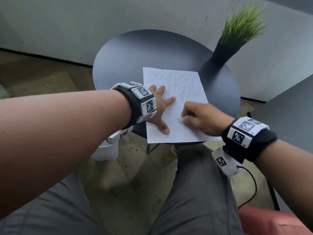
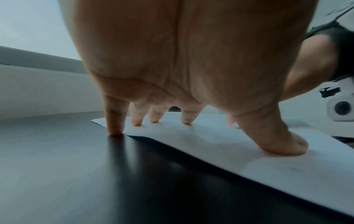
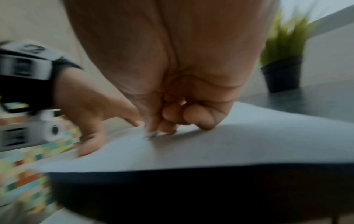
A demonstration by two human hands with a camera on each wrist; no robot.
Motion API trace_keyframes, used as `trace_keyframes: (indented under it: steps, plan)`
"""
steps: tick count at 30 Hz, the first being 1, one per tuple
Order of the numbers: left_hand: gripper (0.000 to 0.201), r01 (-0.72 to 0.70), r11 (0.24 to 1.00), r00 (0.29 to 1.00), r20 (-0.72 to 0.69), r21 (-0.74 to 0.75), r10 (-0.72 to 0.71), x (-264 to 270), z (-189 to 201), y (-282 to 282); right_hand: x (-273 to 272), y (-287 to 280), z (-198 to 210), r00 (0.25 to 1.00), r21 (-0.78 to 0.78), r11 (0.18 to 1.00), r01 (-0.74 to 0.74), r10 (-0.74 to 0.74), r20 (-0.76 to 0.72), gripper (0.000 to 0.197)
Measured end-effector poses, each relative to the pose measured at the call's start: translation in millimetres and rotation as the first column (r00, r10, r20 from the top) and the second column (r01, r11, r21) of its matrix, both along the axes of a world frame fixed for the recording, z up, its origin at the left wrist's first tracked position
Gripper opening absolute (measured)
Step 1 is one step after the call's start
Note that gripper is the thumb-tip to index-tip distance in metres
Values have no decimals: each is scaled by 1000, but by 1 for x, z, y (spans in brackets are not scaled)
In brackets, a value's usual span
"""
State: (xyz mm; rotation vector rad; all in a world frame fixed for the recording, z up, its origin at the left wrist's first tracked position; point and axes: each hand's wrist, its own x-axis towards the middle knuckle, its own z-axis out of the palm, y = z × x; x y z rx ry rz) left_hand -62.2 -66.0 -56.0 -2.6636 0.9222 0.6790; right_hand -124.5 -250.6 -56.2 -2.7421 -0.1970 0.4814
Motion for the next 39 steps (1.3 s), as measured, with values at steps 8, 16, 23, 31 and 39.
trace_keyframes:
  steps: [8, 16, 23, 31, 39]
  plan:
    - [138, -3, 999, 1000, 10, 33, 2, 1, -5, -1, -26, 23, -2, 941, 41, 940, -339, 339, 6, 7]
    - [140, -12, 999, 1000, 9, 38, 12, 2, -6, -3, -33, 28, -5, 945, 11, 945, -327, 327, 12, 6]
    - [141, -7, 999, 1000, 4, 41, 7, 4, -5, -2, -17, 11, 1, 992, -62, 993, -96, 100, 76, 10]
    - [139, -9, 999, 1000, -8, 41, 9, 2, -4, -2, -9, 5, 3, 998, -91, 996, 14, -9, 63, 11]
    - [135, -2, 1000, 1000, -22, 25, 3, 0, -4, 0, 3, -4, 1, 1000, -74, 997, 20, -18, 21, 12]
